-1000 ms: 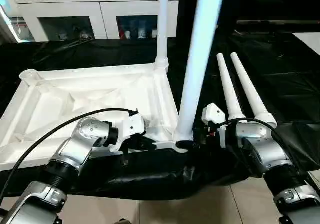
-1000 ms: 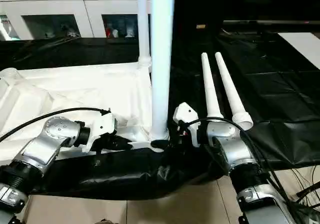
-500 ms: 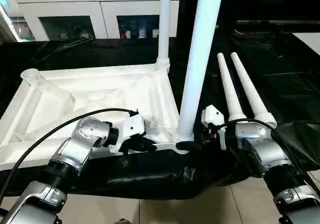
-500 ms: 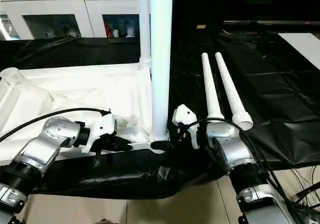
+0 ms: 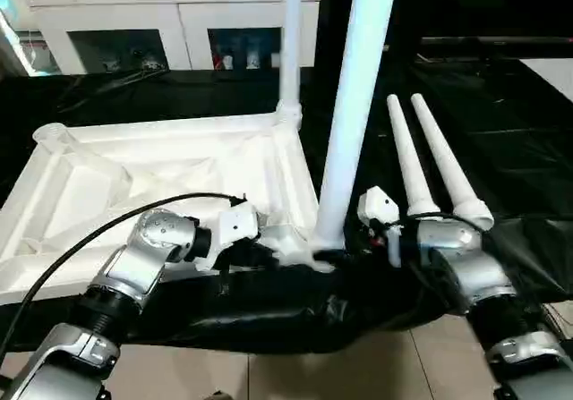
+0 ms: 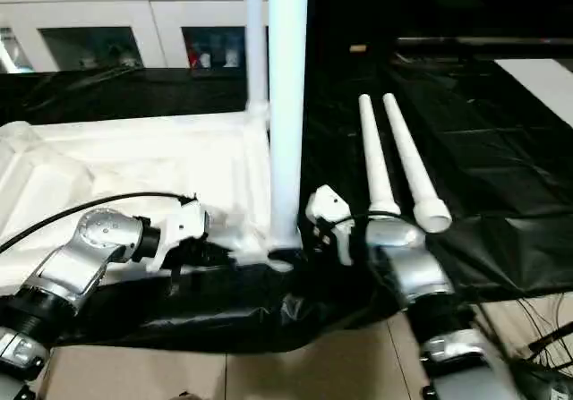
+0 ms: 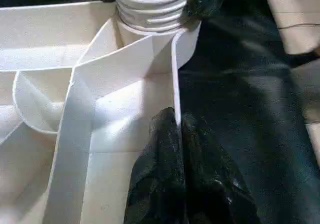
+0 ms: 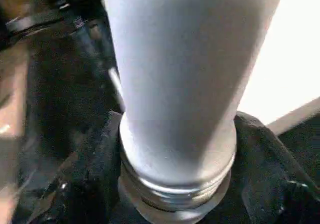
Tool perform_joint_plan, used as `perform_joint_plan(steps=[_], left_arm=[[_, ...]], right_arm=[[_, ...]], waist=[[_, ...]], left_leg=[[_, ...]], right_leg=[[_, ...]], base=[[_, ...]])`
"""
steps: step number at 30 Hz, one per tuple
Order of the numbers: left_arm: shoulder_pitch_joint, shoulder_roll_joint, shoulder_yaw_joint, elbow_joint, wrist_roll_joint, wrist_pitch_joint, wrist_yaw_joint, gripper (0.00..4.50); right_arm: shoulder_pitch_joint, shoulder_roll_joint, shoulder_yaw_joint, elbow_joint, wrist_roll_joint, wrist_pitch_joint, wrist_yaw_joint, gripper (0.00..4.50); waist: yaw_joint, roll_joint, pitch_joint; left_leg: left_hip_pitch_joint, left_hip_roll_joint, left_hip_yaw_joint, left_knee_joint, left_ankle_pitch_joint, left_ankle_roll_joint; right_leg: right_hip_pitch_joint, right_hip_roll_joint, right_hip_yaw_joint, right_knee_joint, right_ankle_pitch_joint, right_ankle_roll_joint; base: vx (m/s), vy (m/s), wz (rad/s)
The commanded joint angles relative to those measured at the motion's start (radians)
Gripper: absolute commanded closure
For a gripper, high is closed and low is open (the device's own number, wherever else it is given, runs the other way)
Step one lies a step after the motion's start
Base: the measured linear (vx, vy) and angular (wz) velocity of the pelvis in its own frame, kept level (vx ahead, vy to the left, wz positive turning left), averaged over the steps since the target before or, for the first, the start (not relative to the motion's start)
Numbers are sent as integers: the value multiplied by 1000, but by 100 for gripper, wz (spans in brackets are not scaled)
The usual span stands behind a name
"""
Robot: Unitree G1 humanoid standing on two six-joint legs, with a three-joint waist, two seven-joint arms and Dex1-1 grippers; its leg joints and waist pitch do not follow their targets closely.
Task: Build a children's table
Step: Rotate leg to tighten
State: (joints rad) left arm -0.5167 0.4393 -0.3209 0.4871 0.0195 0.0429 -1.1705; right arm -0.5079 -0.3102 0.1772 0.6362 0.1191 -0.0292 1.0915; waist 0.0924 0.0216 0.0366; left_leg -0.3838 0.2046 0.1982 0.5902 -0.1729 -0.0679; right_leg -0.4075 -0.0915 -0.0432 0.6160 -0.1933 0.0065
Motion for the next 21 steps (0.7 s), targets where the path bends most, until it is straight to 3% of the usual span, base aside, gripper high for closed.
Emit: perform_joint_plan(steps=[1,5,6,10,12,14,18,21], left_arm=[[-9,-26,-26,30,40,12,51,450],[-33,-102,6,78,36,72,176,450],[-38,-124,14,86,32,90,206,450],[-57,-190,35,120,22,148,289,450],[-76,-243,50,158,16,177,344,450],[-99,-284,59,204,23,189,391,450],[-126,-313,55,259,50,182,445,450],[-136,-327,50,276,56,175,446,450]], right_arm=[[-17,30,-37,35,-23,6,-137,178],[-1,149,-74,65,-18,55,-352,178],[3,178,-79,75,-18,65,-399,178],[-4,262,-99,137,-26,77,-565,178],[-19,318,-106,191,-43,75,-677,178],[-38,356,-106,229,-68,64,-755,178],[-73,387,-122,269,-74,55,-829,178],[-100,397,-130,303,-88,44,-881,178]], waist=[[0,-6,-56],[-12,-5,-50],[-14,-6,-51],[-24,-5,-44],[-32,-7,-39],[-35,-7,-39],[-38,-5,-36],[-42,-4,-36]], left_leg=[[20,24,-11,-71,-226,42],[24,23,-13,-80,-295,2],[23,23,-18,-84,-304,-9],[29,21,-17,-86,-357,-23],[35,18,-23,-91,-413,-36],[35,16,-28,-93,-425,-32],[46,12,-31,-92,-480,-31],[48,11,-37,-98,-508,-26]], right_leg=[[44,-44,28,-66,-130,-250],[36,-45,32,-79,-258,-210],[40,-47,30,-82,-285,-199],[29,-47,32,-93,-351,-180],[26,-49,30,-106,-469,-147],[27,-51,29,-113,-503,-125],[13,-50,26,-129,-594,-92],[16,-49,18,-136,-609,-75]], base=[[0,0,0],[0,0,0],[0,0,0],[0,0,0],[0,0,0],[0,0,0],[0,0,0],[0,0,0]])
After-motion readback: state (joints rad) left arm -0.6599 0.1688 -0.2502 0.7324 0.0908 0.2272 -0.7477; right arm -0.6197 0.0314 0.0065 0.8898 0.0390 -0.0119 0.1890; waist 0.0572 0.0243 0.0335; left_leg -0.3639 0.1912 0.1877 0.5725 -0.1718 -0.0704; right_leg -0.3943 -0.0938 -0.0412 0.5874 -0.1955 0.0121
